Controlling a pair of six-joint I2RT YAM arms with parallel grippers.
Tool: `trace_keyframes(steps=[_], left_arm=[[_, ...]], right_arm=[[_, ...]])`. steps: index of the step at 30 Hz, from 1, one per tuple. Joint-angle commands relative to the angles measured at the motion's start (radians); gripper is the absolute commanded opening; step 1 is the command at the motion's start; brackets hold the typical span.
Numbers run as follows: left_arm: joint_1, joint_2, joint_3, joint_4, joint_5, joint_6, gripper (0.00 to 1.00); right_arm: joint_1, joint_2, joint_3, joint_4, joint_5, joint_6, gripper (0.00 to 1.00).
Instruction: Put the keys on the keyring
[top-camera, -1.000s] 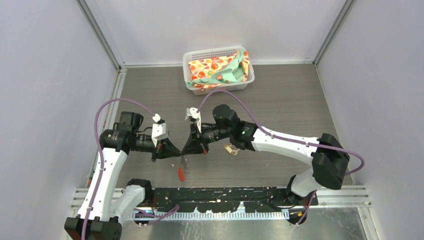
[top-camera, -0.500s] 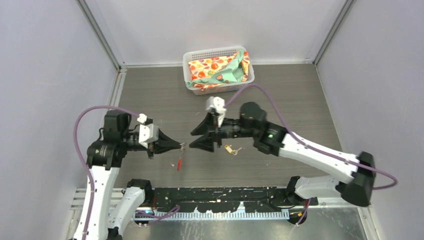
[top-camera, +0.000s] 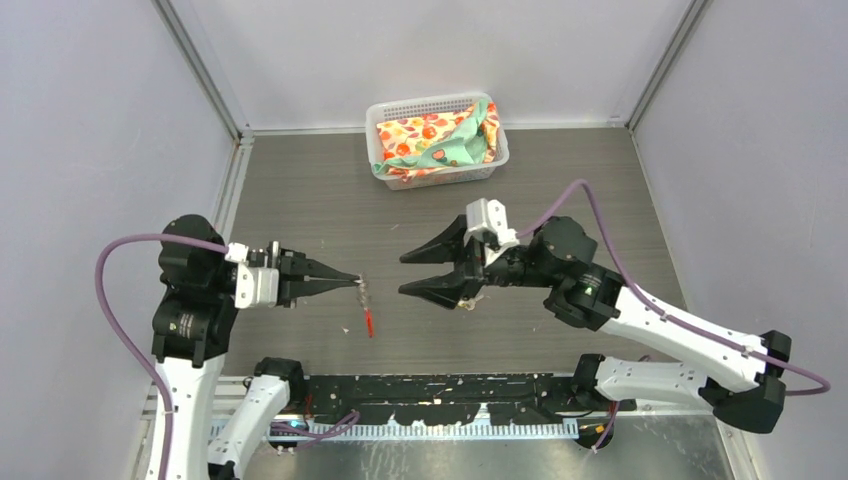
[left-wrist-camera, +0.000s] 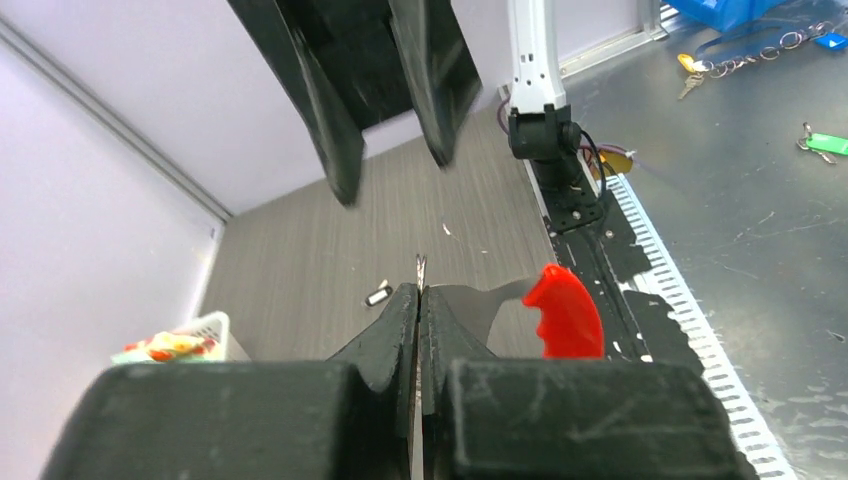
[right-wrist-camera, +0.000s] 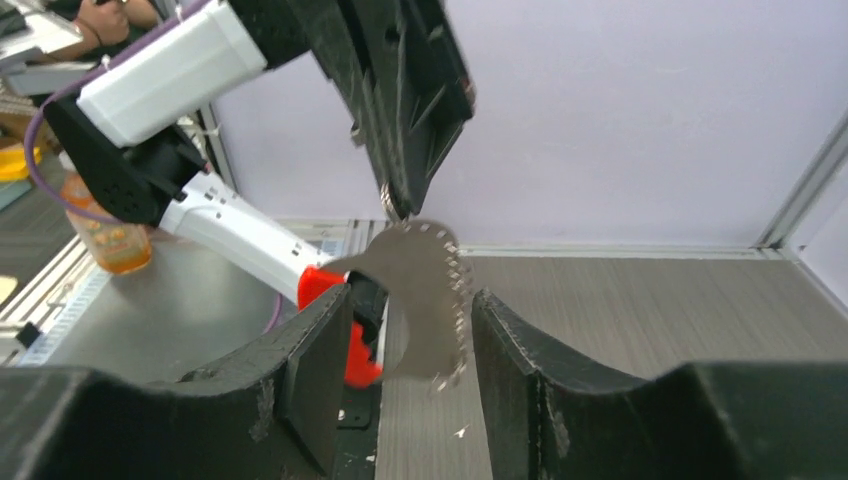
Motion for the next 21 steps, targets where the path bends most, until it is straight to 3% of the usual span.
trace_keyframes(steps=[1,11,21], left_arm=[[-0.016,0.026,0.071,0.081,0.035,-0.005,0.0],[-0.029,0.021,0.082,0.084,0.048,-0.028,0.0],[-0.032,0.009,0.06,0.084,0.069,-0.044,0.0]], right_arm=[[0.061,0.037,0.059,-0.029,0.029,-0.106,0.52],[0.202,0.077,0.062,0.041,0.195,-0.259,0.39],[0.228,0.13,0.094,0.099,0.295,-0.332,0.3]])
